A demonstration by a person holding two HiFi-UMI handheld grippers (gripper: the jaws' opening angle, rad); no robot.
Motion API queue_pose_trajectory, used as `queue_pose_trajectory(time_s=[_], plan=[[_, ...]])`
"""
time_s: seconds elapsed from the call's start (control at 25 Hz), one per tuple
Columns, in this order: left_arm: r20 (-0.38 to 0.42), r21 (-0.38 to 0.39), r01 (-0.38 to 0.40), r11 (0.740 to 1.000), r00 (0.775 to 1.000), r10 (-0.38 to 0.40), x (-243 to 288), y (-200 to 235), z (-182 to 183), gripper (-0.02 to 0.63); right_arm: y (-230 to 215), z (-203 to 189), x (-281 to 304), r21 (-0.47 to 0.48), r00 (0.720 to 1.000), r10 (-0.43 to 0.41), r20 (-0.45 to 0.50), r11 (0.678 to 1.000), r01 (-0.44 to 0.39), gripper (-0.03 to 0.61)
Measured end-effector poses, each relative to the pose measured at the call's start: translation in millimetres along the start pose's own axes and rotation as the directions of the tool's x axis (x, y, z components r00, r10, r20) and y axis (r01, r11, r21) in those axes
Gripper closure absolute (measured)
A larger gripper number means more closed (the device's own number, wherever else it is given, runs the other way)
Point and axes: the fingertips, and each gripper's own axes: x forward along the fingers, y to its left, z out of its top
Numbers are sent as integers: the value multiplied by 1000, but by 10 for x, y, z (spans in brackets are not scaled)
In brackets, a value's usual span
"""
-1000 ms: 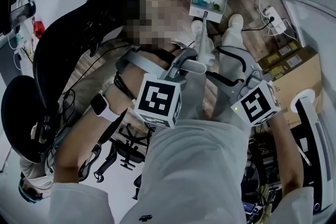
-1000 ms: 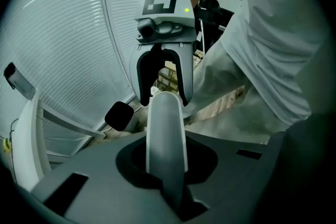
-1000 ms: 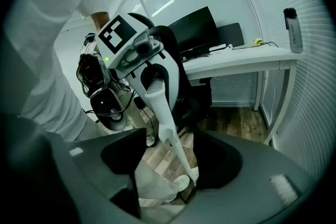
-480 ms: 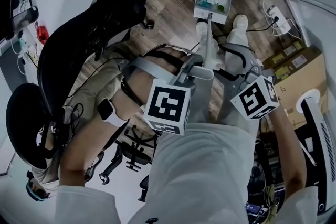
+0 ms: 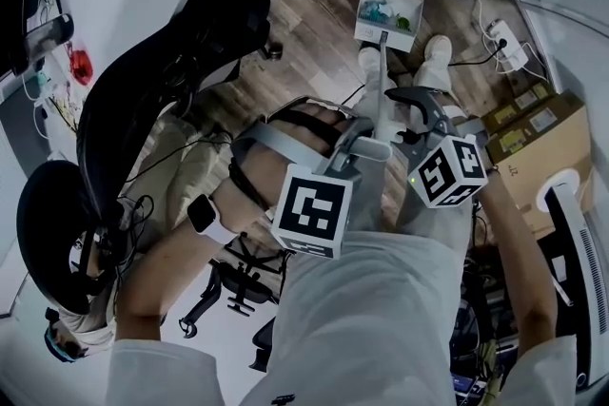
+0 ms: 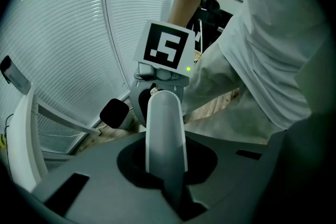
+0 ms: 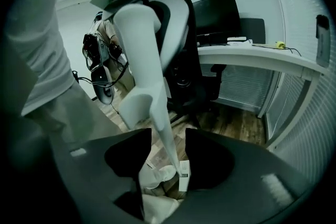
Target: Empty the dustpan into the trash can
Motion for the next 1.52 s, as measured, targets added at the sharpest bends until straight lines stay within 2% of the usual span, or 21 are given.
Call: queue_pose_trajectory(time_s=[0.12, 0.48, 0.56, 0.68, 0.88, 1.16, 1.52], plan=[[8, -16, -6, 1000, 1000, 6, -13, 43, 2, 584, 3, -90, 66, -18, 1000, 17, -12, 1000, -18, 421], [13, -27, -43, 999, 999, 43, -141, 183, -40, 584, -58, -167, 192, -54, 1000, 19, 3, 998, -19, 425], [21, -45, -46, 998, 999, 47, -194, 198, -38, 584, -100, -120, 184, -65, 1000, -3, 22, 998, 4, 482], [34, -85, -52, 995, 998, 55, -282, 233, -54, 584, -138, -28, 152, -60, 998, -24, 51, 998, 27, 488], [44, -109, -58, 992, 997, 64, -436, 254, -26, 584, -126, 101, 43, -65, 996, -24, 84, 997, 30, 489], [53, -93, -58, 994, 997, 63, -637, 259, 103, 584, -143, 241, -158, -61, 993, -55, 108, 996, 62, 491], [75, -105, -69, 992, 994, 77, -974, 247, 263, 584, -88, 486, -449, -50, 992, -50, 118, 997, 56, 492]])
